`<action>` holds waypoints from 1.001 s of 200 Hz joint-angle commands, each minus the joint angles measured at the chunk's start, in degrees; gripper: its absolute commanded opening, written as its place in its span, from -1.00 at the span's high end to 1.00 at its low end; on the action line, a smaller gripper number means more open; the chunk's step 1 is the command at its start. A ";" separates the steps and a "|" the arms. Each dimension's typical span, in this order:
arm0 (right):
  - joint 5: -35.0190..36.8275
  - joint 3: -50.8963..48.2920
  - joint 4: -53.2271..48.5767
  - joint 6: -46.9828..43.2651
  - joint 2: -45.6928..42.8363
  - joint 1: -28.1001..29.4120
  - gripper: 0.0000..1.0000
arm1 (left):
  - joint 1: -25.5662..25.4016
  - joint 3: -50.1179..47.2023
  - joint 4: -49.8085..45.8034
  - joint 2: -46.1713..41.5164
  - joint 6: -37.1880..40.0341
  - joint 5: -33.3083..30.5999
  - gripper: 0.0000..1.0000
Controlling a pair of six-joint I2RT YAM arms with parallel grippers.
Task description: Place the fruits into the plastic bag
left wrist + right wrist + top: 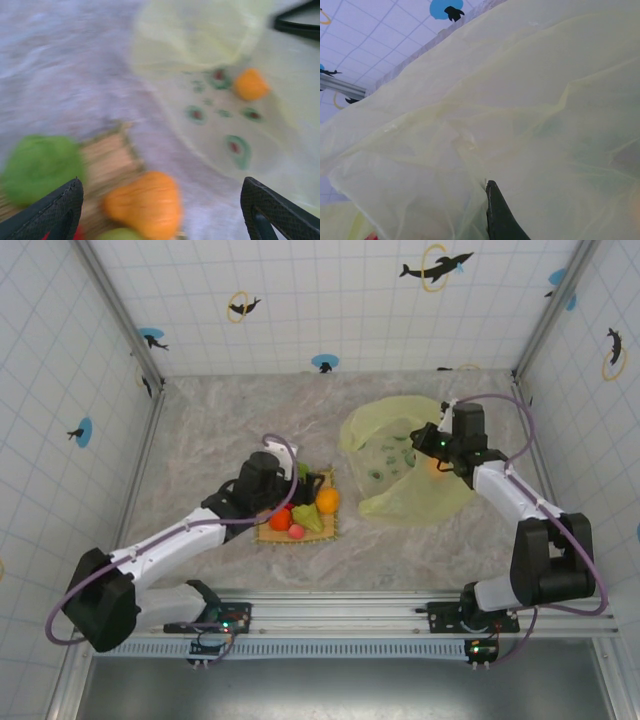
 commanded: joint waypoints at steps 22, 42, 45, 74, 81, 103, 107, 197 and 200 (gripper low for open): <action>0.42 -0.27 2.84 -1.19 1.53 1.01 1.00 | 4.63 8.17 -14.74 9.18 5.33 -9.25 -0.72; -0.17 -0.01 2.81 -1.32 1.81 1.04 1.00 | 5.07 14.31 -17.33 16.62 8.32 -11.50 -0.75; -0.29 0.06 2.77 -1.32 1.81 1.09 1.00 | 5.22 15.24 -17.68 17.67 8.44 -11.57 -0.76; -0.14 0.19 2.33 -2.15 1.54 1.03 1.00 | 6.16 21.03 -18.79 25.33 9.07 -9.65 -0.78; -0.11 0.26 2.26 -2.24 1.46 0.96 1.00 | 6.18 22.24 -19.67 26.89 9.13 -9.14 -0.79; -0.29 0.24 2.27 -2.51 1.45 0.75 1.00 | 6.14 23.55 -20.27 30.34 9.03 -7.64 -0.86; -0.31 0.26 2.31 -2.50 1.45 0.68 1.00 | 6.18 23.66 -20.21 30.83 8.87 -7.42 -0.86; -0.66 0.15 2.78 -2.25 2.33 0.29 1.00 | 6.15 24.45 -19.91 34.53 8.63 -5.67 -0.62; -0.66 0.13 2.83 -2.25 2.33 0.35 1.00 | 6.18 24.52 -19.93 34.60 8.63 -5.67 -0.60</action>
